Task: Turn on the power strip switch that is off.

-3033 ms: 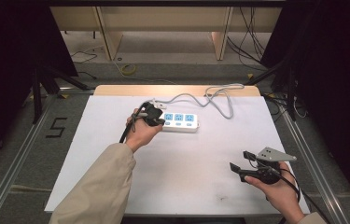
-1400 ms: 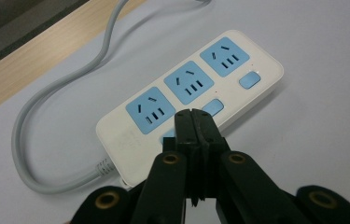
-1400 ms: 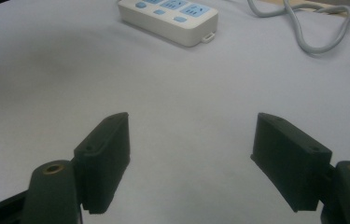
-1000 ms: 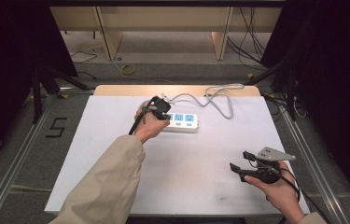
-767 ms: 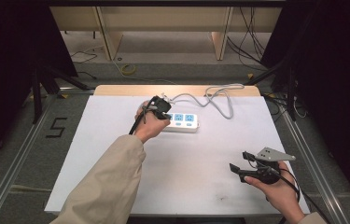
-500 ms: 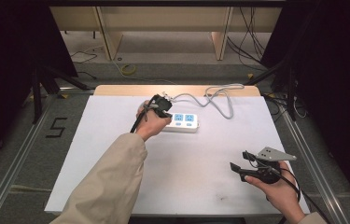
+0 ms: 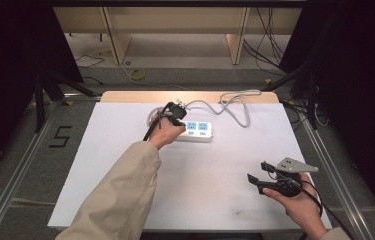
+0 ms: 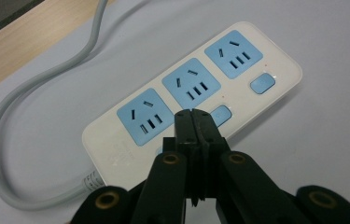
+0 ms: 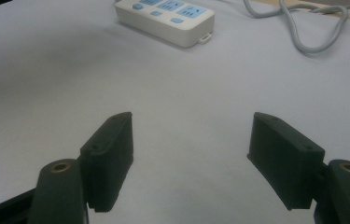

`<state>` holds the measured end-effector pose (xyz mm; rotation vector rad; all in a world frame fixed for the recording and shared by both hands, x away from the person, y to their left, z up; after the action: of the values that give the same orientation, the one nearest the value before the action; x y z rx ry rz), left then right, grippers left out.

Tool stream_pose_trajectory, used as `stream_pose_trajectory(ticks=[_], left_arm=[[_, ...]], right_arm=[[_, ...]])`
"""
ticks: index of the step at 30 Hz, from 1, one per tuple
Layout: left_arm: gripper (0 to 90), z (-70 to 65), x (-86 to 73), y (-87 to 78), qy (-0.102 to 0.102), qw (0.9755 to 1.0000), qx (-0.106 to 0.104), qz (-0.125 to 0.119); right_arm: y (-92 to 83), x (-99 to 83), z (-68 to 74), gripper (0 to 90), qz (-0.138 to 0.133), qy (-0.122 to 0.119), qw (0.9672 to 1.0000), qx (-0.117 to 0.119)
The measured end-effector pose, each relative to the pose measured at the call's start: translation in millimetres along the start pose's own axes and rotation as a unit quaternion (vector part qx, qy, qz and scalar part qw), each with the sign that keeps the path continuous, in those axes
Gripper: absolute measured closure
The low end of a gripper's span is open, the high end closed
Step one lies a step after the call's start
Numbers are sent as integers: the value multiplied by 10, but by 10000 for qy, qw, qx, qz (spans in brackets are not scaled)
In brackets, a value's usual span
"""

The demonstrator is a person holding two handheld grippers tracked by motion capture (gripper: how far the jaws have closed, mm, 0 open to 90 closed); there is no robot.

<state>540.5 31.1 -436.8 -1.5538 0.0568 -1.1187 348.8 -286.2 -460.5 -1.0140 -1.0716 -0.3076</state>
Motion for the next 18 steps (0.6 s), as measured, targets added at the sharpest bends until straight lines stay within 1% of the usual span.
stream_pose_trajectory(ticks=[7, 11, 14, 15, 18], left_arm=[[898, 54, -22, 28, -57, 9999, 33, 88], [898, 55, -23, 55, -58, 9999, 25, 115], [898, 70, -34, 85, -30, 9998, 45, 209], [898, 67, -37, 96, -80, 9997, 36, 213], [898, 73, -40, 114, -75, 9996, 36, 252]], right_arm=[[4, -4, 5, 306, 29, 1, 10000, 18], [5, -5, 6, 305, 32, 7, 10000, 17], [4, -6, 5, 304, 33, 4, 10000, 21], [5, -6, 4, 303, 39, 0, 10000, 25], [6, -6, 5, 303, 41, 0, 10000, 31]])
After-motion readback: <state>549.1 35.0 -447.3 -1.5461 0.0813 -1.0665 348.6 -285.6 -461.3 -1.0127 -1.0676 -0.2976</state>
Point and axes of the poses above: each handheld gripper's, and its own axes: y roughly forward along the jaws, x roughly out of its top, z roughly to its left, the point moved 2 cm from there along y, roughly forward along the jaws, and after that the axes turned 3 degrees about y, right-handed, at the moved point
